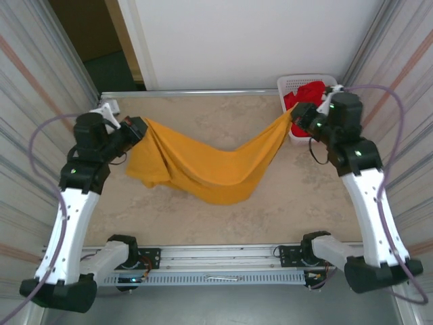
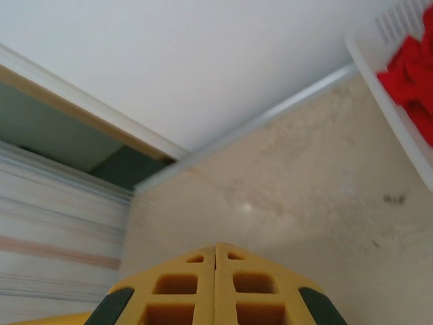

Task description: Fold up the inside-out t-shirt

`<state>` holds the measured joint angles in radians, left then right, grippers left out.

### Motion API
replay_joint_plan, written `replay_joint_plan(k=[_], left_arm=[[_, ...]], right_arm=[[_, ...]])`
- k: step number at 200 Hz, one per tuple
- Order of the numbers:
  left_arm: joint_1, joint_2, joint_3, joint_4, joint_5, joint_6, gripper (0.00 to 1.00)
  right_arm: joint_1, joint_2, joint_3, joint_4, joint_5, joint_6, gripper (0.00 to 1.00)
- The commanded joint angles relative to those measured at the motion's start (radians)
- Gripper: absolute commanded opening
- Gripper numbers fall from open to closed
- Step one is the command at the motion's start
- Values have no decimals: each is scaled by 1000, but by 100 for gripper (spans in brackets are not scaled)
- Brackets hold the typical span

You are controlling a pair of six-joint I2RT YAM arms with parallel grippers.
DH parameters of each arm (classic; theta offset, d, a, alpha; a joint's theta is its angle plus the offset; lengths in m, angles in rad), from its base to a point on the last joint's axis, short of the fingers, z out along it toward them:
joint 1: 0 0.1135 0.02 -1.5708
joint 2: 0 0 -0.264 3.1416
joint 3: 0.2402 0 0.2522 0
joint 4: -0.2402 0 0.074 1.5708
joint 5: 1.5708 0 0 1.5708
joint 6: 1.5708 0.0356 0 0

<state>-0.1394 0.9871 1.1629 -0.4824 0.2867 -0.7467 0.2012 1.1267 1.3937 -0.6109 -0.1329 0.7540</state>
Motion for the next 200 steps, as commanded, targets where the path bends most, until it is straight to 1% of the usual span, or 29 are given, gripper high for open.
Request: replay_joint_plan(k=[1,15,27,31,38,39,45,51,56,59,66,80,91,114,123,128,142,152,167,200], left_arm=[[7,110,-40,62,-20,16,0],[25,203,-18,61,-27,54,0],[48,280,12,65,-32,92,0],[59,299,22,65,-32,101,3],[78,338,43,62,-24,117,17],[80,342,45,61,-22,118,18],[99,366,61,56,-9,127,35],[113,382,74,48,6,136,47],[124,391,82,36,15,143,56],[130,393,85,26,19,147,59],[136,388,82,8,25,157,66],[137,337,24,1,24,170,74],[136,274,-50,8,34,155,77],[110,120,-258,28,36,111,79],[80,69,-339,42,13,92,80],[62,46,-377,45,-7,81,81],[16,10,-463,64,-48,63,81],[-11,13,-503,87,-71,56,80],[-36,60,-538,134,-66,45,79],[-89,210,-498,160,-123,88,75]], right_arm=[[14,141,6,28,97,-33,0],[10,261,77,3,130,-65,0],[6,362,172,-32,146,-95,0],[4,395,200,-43,146,-108,0],[0,448,257,-70,139,-126,0],[-1,456,263,-76,138,-128,1],[-2,495,316,-109,128,-141,16],[-1,524,356,-146,122,-156,36],[6,538,388,-175,124,-166,49],[12,539,395,-185,129,-171,53],[31,525,383,-190,140,-183,60],[78,441,284,-153,151,-187,64],[116,355,188,-126,158,-166,66],[198,153,-109,-55,170,-72,76],[232,84,-218,-35,180,-22,77],[257,51,-277,-18,193,2,82],[332,-22,-423,3,238,62,83],[383,-47,-486,2,273,104,84],[455,-50,-556,7,306,160,84],[591,-3,-667,28,366,271,84]])
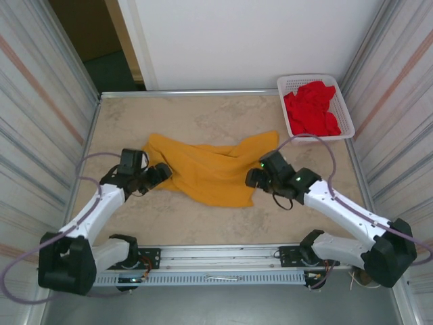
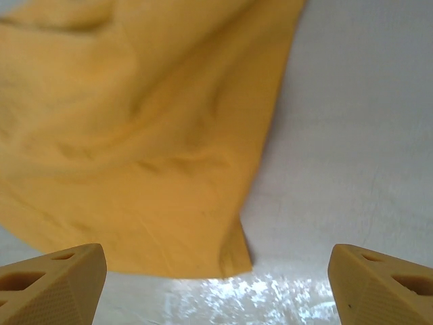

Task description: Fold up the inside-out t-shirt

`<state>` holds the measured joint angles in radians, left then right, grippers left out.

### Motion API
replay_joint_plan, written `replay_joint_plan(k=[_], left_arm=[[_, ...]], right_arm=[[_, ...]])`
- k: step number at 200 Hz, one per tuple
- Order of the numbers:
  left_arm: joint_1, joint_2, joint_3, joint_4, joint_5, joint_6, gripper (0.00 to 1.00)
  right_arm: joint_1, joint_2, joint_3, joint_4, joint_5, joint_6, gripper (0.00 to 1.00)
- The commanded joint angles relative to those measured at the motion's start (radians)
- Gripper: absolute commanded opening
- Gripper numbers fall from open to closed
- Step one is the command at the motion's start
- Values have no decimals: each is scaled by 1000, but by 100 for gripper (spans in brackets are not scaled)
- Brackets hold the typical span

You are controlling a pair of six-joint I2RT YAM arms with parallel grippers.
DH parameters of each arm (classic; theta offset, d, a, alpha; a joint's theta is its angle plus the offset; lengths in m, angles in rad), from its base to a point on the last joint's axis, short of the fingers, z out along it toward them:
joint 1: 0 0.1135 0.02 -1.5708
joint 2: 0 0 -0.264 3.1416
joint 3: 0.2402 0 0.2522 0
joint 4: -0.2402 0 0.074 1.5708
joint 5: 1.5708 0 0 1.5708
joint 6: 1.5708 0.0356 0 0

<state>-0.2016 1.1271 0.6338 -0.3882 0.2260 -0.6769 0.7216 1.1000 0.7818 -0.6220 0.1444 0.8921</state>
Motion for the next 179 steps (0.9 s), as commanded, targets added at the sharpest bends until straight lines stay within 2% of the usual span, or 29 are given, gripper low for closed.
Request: replay_joint_plan(k=[1,53,76,84,101,110,117,134,145,158,166,179], left_arm=[[-28,73,32,67,-65,19,75],[-36,235,105,109,-117,60,70],[-35,295,133,137,-126,72,62],[-35,314,141,147,-124,78,54],[-35,346,160,161,-113,96,19],[-35,357,174,158,-114,101,6],[-35,362,180,154,-114,107,0],[-35,359,190,145,-123,121,0],[-33,349,191,139,-130,128,0],[-27,333,192,130,-132,135,0],[-22,320,193,125,-131,138,0],[-9,293,202,106,-122,147,0]], right_arm=[[72,25,-57,41,89,135,84],[206,121,-106,67,135,221,83],[241,160,-107,83,139,240,82],[249,174,-108,88,139,245,83],[267,206,-108,116,137,252,82],[273,225,-108,134,133,252,82],[278,242,-106,146,131,252,81],[284,296,-96,177,120,248,78],[288,328,-84,194,112,245,72],[294,363,-65,203,106,239,56],[295,379,-52,199,104,234,42],[291,382,-18,173,114,211,9]])
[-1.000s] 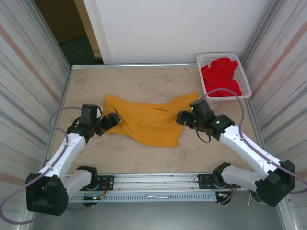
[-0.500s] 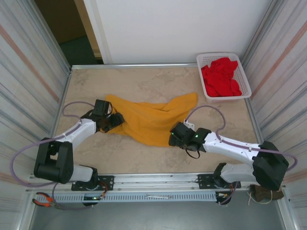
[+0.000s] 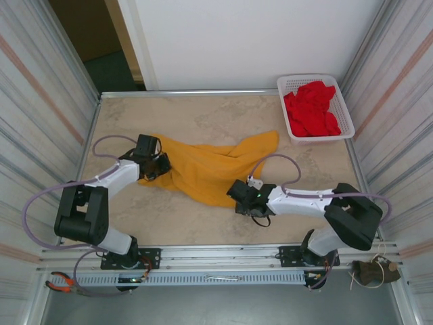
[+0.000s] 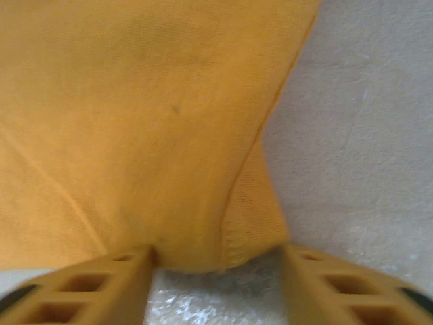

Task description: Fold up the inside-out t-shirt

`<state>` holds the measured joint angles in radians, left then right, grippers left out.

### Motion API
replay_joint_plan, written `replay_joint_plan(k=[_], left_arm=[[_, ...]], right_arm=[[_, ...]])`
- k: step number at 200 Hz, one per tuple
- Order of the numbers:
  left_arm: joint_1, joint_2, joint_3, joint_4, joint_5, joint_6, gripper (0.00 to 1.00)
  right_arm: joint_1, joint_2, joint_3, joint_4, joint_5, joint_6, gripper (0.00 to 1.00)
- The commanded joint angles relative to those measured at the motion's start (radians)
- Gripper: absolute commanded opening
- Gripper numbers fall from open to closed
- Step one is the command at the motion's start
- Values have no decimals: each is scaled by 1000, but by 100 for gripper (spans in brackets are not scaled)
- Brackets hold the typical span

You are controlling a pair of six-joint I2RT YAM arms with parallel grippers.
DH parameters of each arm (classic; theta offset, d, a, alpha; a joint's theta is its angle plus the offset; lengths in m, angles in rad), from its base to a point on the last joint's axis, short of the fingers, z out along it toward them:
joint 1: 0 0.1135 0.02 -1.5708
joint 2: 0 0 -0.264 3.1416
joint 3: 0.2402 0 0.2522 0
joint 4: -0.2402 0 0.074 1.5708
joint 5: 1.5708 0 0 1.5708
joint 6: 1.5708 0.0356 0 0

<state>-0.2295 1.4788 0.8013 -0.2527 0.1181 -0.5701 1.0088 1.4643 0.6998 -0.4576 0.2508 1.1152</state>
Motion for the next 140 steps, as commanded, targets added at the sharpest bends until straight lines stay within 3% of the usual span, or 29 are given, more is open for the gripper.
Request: replay_joint_plan(k=[1,4,32,61,92,140], left_arm=[[21,-62,37,-31,-12,42,0],[26,-69,40,-40,-7,45,0],[110,-187,134,-112,60,53,0],[202,-279,337,-191,151,23,0],[246,-329,563,-247,194,-19,0],[265,-435,718,-239,205,-117,0]], right_arm=[[3,18,68,5,9,-15,6],[0,13,81,-7,13,-25,0],[-92,-120,229,-119,39,-184,0],[-348,-261,456,-171,-95,-335,0],[-580,-289,752,-243,-263,-390,0],[-674,-359,1026,-315,-334,-407,0]])
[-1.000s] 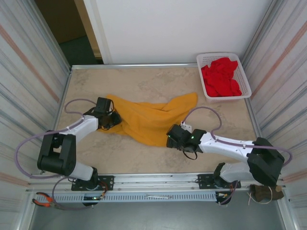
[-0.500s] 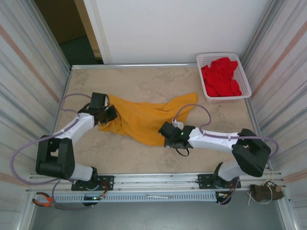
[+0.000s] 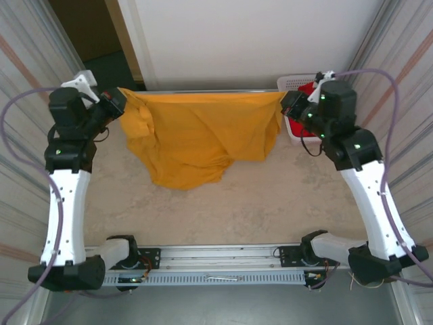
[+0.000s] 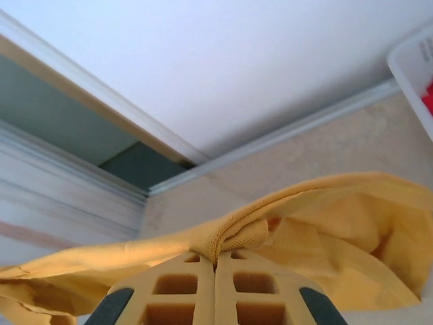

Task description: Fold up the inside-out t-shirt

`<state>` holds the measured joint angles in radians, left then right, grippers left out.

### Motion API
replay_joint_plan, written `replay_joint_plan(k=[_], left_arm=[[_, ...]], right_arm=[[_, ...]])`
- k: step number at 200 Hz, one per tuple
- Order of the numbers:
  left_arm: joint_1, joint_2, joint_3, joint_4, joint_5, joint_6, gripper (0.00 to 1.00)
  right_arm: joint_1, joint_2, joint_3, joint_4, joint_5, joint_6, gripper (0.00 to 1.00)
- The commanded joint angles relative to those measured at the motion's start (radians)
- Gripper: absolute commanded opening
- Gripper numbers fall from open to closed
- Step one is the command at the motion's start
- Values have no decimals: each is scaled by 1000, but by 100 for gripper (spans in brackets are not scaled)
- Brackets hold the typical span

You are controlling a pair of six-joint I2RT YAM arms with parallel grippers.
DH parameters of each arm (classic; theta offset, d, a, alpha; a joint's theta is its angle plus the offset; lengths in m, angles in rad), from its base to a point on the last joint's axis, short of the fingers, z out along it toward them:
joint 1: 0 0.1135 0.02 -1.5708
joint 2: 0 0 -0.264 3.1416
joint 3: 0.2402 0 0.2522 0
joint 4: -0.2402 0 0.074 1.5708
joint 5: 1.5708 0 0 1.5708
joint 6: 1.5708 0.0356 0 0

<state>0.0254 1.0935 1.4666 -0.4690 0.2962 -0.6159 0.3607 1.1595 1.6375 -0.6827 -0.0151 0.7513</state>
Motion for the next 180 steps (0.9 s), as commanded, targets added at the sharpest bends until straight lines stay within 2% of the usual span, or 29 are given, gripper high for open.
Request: replay_joint_plan(k=[1,49,84,107,132,160,180], left_arm=[[11,-51,55,-21,27,-73,0],[10,-111,191,-3,28,-137,0],[10,-33,183,8,64,-153,0],[10,70,120,43,90,-147,0],[11,244,173,52,101,-122,0],[10,451,362,71,105,-156,0],[2,571,566,64,118,-232,0]], right_arm=[[-26,-57,92,-90,-68,-43,0],[-37,-149,228,-98,-35,-45,0],[-37,-80,195,-75,-50,-50,0],[-40,17,133,-32,-63,-59,0],[-76,149,139,10,-72,-80,0],[-150,300,228,67,-146,-64,0],[-186,403,413,53,-203,-40,0]])
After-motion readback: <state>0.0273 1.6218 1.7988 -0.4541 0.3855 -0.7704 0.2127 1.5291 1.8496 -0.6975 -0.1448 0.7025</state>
